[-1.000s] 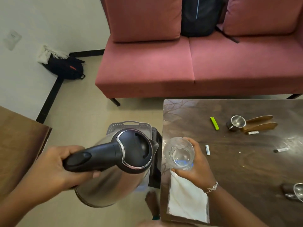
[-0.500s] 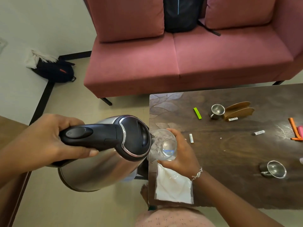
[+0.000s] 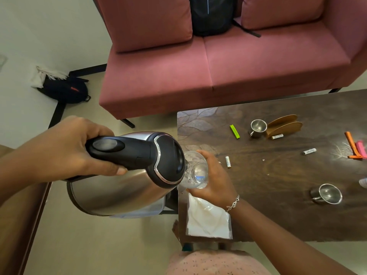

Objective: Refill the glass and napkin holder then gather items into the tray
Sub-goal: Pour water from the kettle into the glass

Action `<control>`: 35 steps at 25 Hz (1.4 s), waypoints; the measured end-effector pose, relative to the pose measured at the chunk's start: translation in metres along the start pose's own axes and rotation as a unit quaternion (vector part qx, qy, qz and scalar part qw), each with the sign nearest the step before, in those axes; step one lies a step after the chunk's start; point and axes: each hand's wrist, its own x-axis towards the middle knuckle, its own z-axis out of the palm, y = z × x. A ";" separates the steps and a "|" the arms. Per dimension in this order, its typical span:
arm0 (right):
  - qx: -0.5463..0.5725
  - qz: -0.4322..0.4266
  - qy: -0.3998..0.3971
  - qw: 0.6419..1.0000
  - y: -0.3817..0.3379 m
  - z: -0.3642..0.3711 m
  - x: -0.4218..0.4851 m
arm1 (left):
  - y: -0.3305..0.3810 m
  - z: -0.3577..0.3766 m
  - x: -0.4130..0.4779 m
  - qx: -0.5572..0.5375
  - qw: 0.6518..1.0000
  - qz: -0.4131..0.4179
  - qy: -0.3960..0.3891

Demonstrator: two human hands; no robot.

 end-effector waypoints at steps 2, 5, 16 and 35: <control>0.002 0.000 0.004 1.000 0.001 0.000 -0.002 | 0.005 0.000 0.001 0.005 1.000 0.019 -0.010; 0.003 -0.003 0.009 1.000 0.002 0.000 -0.004 | 0.010 0.001 0.005 0.030 0.999 0.030 -0.023; -0.003 -0.003 0.001 1.000 0.007 0.000 -0.010 | 0.013 0.004 0.010 0.079 0.994 0.068 -0.016; -0.009 0.012 -0.005 1.000 0.013 -0.003 -0.008 | 0.012 0.006 0.022 0.100 0.992 0.079 -0.017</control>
